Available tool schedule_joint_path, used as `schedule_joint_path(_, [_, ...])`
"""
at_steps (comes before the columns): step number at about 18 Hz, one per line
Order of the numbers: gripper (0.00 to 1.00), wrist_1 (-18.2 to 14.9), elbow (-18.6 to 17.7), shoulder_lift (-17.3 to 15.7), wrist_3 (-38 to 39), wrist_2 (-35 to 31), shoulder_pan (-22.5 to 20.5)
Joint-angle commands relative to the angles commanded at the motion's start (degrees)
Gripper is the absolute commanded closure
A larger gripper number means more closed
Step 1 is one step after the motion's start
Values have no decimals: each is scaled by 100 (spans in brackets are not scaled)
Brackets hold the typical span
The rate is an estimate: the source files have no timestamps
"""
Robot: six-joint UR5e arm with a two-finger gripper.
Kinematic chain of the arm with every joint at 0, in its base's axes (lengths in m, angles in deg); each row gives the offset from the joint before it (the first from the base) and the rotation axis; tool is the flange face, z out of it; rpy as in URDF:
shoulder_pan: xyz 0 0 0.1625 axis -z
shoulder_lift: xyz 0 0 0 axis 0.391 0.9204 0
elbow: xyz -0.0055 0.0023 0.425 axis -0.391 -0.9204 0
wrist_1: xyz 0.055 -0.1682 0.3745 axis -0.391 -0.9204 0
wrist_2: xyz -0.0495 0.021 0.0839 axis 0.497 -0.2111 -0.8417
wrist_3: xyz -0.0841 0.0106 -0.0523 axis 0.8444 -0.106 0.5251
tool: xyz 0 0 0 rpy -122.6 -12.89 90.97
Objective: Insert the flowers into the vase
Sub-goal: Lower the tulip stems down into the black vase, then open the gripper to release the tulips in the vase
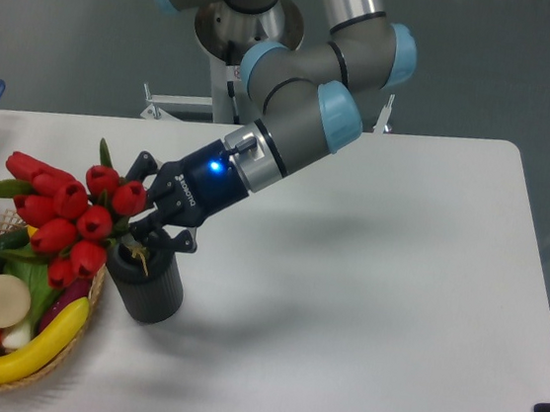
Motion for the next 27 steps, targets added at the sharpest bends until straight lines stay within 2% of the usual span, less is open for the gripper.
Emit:
schedule_joint_path(6, [76,0,-132,167,-221,-18,0])
schedule_joint_path(11, [43,-9,-185,255,-221,-53,0])
schedule_joint_path(14, [32,-9,-229,247,-221,-53,-9])
schedule_joint_path(15, [24,-9,-238,238,-221,-53,-9])
schedule_joint_path(17, [4,-9,-299,220,-212,-53,-26])
schedule_joint_path(18, [0,-9,-325,203,-212,-53,-44])
schedule_joint_path(22, [0,-9,-439,27,-203,-53,-245])
schedule_joint_path(27, [0,-26,-519,-464,-195,-62,-693])
